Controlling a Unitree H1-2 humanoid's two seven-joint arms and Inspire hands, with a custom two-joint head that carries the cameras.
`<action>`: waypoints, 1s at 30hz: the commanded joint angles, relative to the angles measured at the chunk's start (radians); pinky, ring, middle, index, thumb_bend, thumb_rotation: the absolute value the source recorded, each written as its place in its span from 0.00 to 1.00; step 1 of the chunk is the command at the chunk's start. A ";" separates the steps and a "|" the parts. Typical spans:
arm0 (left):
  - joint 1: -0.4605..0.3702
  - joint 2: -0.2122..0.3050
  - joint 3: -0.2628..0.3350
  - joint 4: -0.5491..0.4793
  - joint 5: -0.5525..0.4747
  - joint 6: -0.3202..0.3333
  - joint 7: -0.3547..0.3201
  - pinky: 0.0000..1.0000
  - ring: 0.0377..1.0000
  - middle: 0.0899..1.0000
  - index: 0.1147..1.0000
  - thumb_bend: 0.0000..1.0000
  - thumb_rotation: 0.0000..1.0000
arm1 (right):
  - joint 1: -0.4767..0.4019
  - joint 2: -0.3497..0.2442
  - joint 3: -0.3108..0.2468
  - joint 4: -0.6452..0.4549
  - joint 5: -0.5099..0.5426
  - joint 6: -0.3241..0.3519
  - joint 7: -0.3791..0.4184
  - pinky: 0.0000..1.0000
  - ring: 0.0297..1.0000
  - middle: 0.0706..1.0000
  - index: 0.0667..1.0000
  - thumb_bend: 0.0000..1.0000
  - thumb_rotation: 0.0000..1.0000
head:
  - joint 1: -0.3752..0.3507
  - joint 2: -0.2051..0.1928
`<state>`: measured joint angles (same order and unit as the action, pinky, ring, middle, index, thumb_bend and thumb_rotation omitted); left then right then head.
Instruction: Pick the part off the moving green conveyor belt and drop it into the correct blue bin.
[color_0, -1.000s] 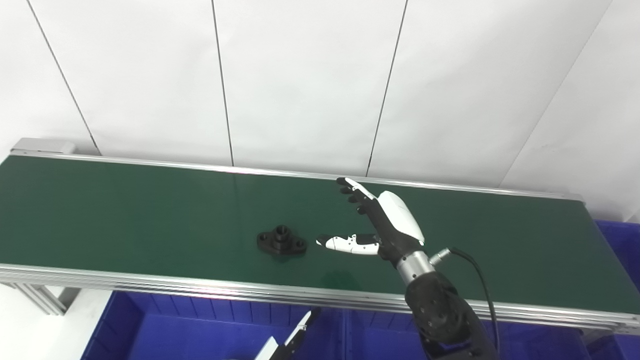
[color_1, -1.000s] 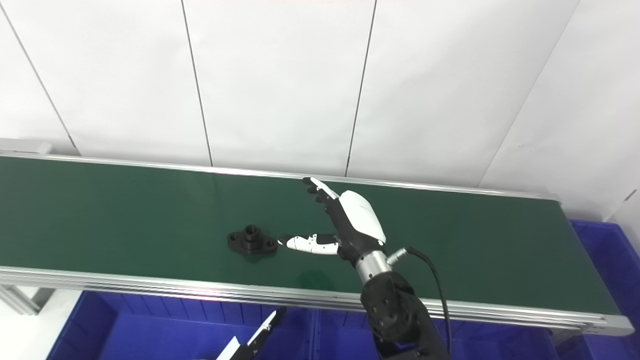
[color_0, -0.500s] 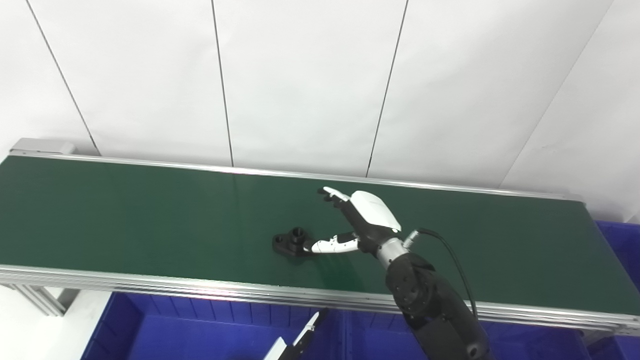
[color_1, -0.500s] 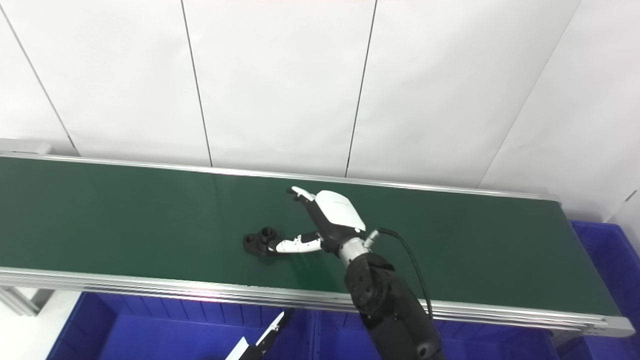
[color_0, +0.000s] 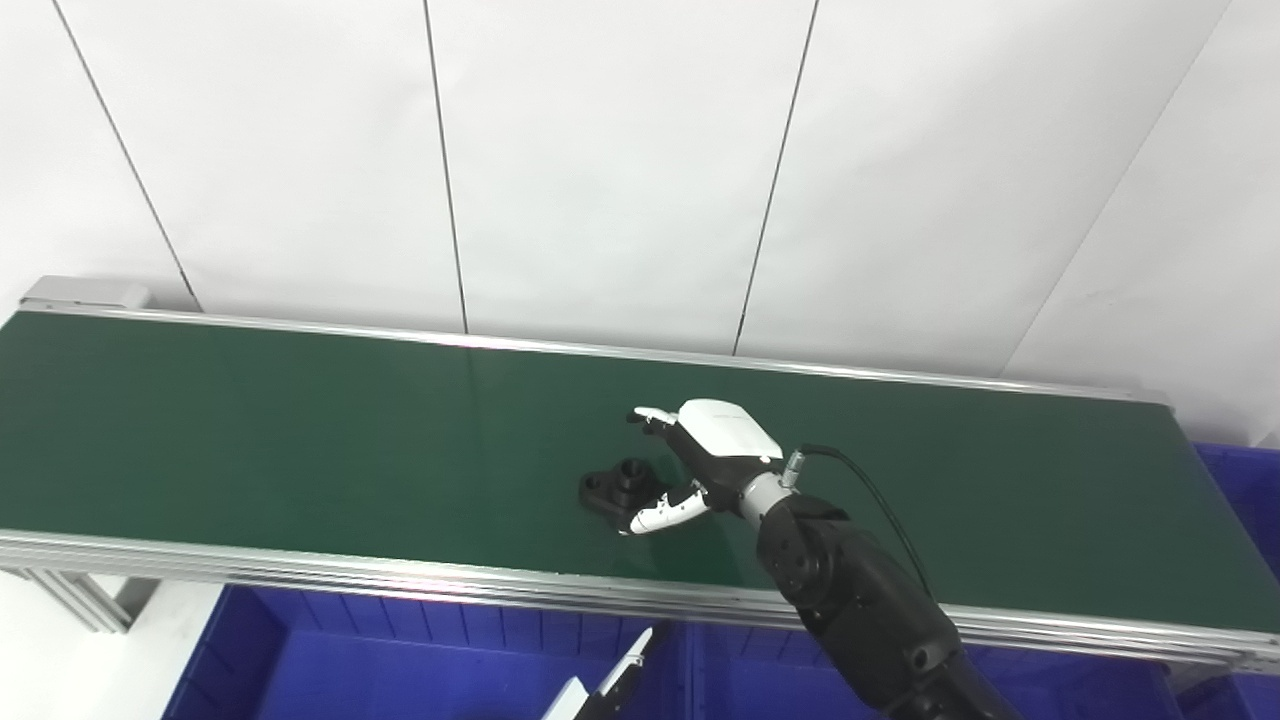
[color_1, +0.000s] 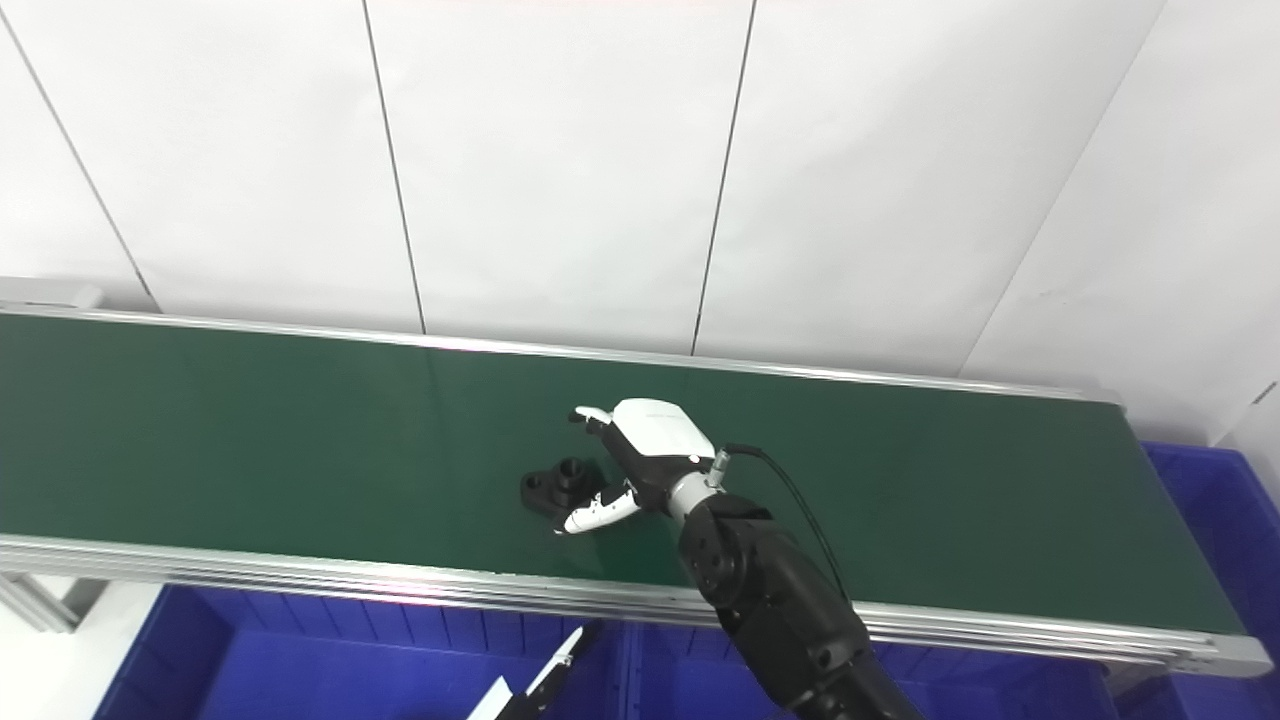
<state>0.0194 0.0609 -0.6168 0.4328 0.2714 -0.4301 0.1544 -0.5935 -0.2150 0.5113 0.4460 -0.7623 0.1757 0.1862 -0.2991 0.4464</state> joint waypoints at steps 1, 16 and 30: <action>-0.017 -0.009 -0.006 -0.021 0.015 -0.040 0.029 1.00 1.00 1.00 1.00 0.76 0.85 | -0.048 -0.005 0.010 -0.008 -0.015 -0.034 -0.007 0.85 0.85 0.86 0.91 0.77 0.37 | 0.004 0.003; -0.018 -0.009 -0.026 -0.032 0.009 -0.040 0.050 1.00 1.00 1.00 1.00 0.76 0.85 | 0.000 -0.016 0.057 0.032 -0.012 -0.070 -0.035 0.46 0.52 0.56 0.81 0.63 0.10 | 0.015 0.026; -0.024 -0.014 -0.030 -0.027 0.007 -0.040 0.065 1.00 1.00 1.00 1.00 0.75 0.85 | 0.026 -0.036 0.084 -0.064 -0.077 -0.046 -0.045 0.34 0.36 0.45 0.52 0.51 0.00 | 0.008 0.030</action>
<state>0.0171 0.0535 -0.6444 0.4300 0.2791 -0.4302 0.2015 -0.5673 -0.2541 0.5833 0.4029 -0.8226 0.1494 0.1386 -0.2915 0.4771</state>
